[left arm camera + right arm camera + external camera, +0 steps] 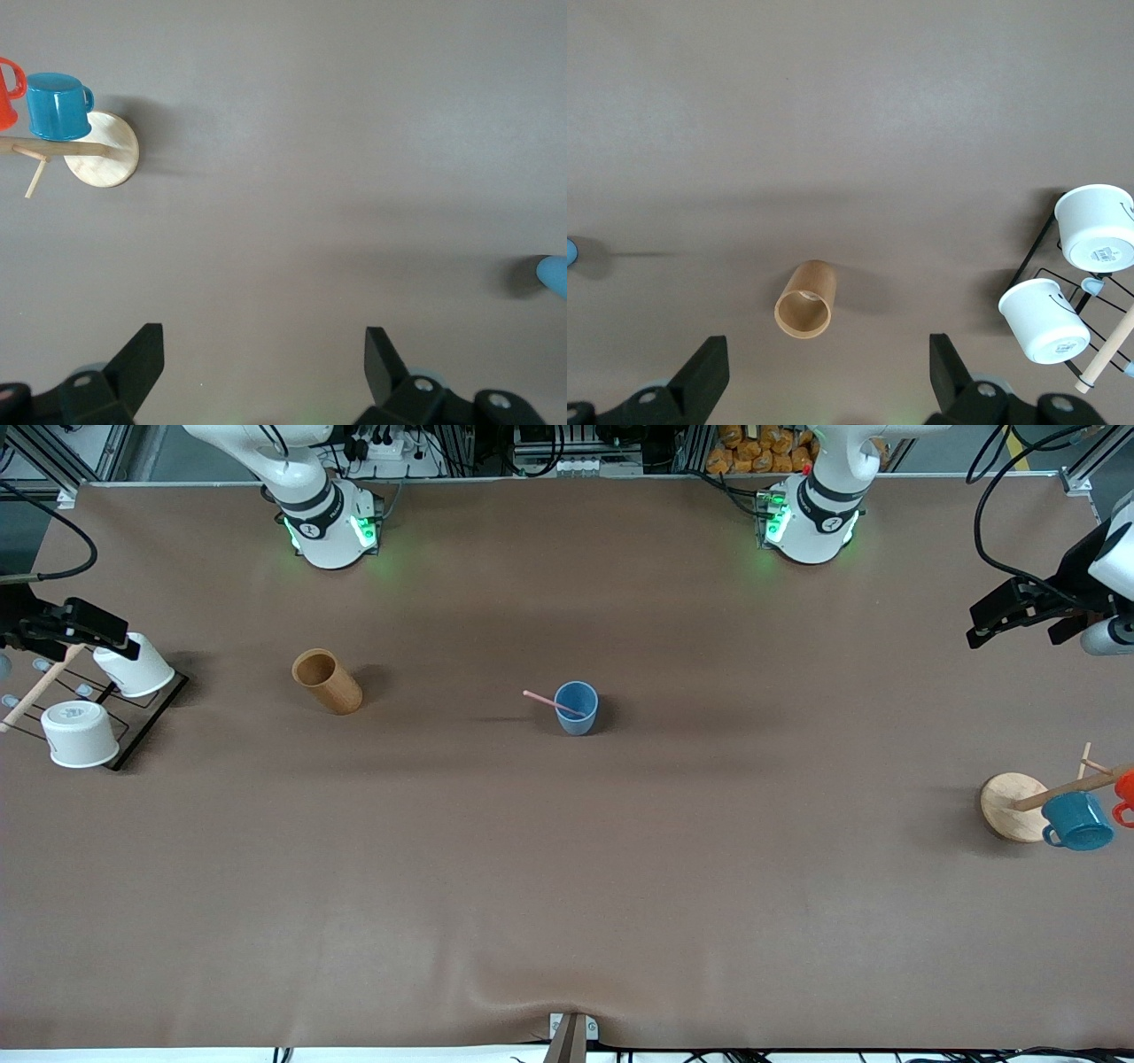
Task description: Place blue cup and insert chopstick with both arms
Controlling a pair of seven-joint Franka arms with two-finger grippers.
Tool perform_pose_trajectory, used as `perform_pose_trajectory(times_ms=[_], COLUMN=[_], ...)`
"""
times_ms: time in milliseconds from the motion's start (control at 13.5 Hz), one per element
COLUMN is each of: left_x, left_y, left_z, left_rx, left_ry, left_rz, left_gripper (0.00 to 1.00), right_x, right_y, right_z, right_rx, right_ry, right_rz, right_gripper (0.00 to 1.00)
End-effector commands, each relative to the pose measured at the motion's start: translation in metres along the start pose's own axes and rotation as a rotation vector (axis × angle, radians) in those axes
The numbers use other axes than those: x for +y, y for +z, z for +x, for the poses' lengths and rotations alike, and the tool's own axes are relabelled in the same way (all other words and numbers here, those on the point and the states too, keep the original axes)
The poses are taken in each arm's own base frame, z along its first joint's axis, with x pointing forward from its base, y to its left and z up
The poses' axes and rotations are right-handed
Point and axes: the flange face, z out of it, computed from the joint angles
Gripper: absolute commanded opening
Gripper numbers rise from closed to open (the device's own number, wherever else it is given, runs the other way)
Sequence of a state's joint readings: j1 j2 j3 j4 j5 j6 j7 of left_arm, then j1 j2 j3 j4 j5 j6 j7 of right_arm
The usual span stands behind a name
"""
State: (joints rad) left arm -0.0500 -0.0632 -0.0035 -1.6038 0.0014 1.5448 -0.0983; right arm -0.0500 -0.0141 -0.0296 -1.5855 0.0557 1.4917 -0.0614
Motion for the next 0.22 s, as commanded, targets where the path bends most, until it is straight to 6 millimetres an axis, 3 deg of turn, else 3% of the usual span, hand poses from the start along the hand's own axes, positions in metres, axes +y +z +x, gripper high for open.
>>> perform_pose_trajectory(times_ms=[0, 149], left_x=[0.0003, 0.0002], left_y=[-0.0054, -0.0059], left_z=[0.0002, -0.0006], left_rx=[-0.004, -0.005], left_ry=[-0.005, -0.005], left_rz=[-0.009, -0.009], left_gripper=[1.0, 1.0], right_x=[-0.0018, -0.0018], right_y=[-0.0059, -0.0057], right_z=[-0.0043, -0.0044], right_rx=[0.011, 0.01], right_ry=[0.015, 0.015], right_rz=[-0.018, -0.018], right_gripper=[1.0, 1.0])
